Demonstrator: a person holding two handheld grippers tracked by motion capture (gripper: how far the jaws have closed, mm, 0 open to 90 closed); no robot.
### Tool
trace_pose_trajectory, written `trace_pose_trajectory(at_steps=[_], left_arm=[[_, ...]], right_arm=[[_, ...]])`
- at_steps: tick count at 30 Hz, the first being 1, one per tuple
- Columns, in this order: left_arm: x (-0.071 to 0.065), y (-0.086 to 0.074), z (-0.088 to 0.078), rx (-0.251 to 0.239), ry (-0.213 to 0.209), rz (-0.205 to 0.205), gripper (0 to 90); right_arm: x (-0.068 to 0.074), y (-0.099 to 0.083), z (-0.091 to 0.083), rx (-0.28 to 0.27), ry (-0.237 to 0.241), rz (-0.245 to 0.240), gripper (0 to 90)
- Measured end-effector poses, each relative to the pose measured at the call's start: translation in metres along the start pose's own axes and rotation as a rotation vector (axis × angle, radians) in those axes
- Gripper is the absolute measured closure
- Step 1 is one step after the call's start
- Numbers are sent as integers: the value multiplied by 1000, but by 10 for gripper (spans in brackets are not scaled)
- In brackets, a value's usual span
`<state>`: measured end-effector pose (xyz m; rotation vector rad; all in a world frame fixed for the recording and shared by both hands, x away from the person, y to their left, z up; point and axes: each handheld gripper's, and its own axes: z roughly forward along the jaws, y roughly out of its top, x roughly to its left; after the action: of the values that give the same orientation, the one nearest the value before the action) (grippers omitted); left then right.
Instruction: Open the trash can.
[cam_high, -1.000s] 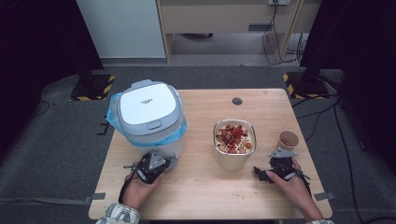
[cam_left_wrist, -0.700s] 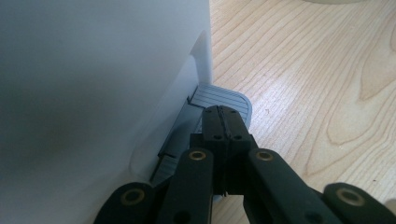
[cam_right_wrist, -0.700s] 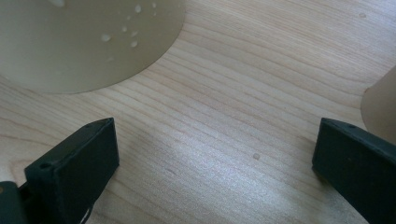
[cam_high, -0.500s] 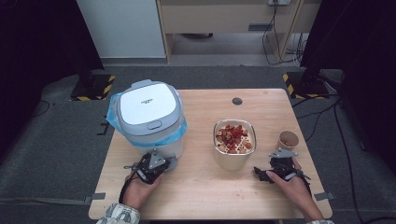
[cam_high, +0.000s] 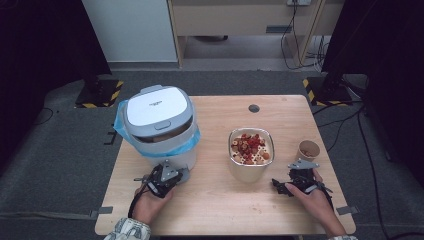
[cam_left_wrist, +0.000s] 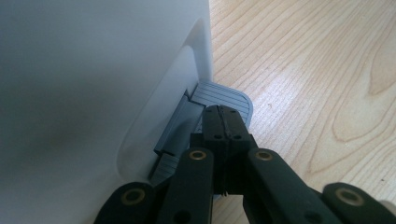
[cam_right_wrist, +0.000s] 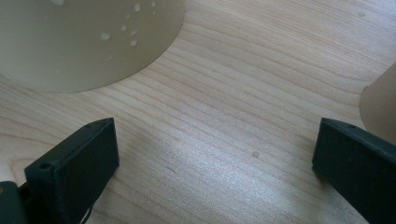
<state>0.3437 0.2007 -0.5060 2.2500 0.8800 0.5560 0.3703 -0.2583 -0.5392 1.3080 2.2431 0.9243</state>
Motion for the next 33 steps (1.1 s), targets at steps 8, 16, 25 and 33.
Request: trace_pose_trajectory(at_steps=[8,16,25,33], left_arm=[[-1,-1,5,23,-7,6,896],[-2,-1,7,43,-11,12,896],[-2,-2,7,42,-15,11,896],[-1,-1,7,42,-16,11,896]], right_arm=[[0,0,0,0,-1,0,7],[-1,-1,-2,3,15,-9,8],[1,-8,-18,19,-10,-78,72],[-13,-17,-33,-6,-75,-33,77]])
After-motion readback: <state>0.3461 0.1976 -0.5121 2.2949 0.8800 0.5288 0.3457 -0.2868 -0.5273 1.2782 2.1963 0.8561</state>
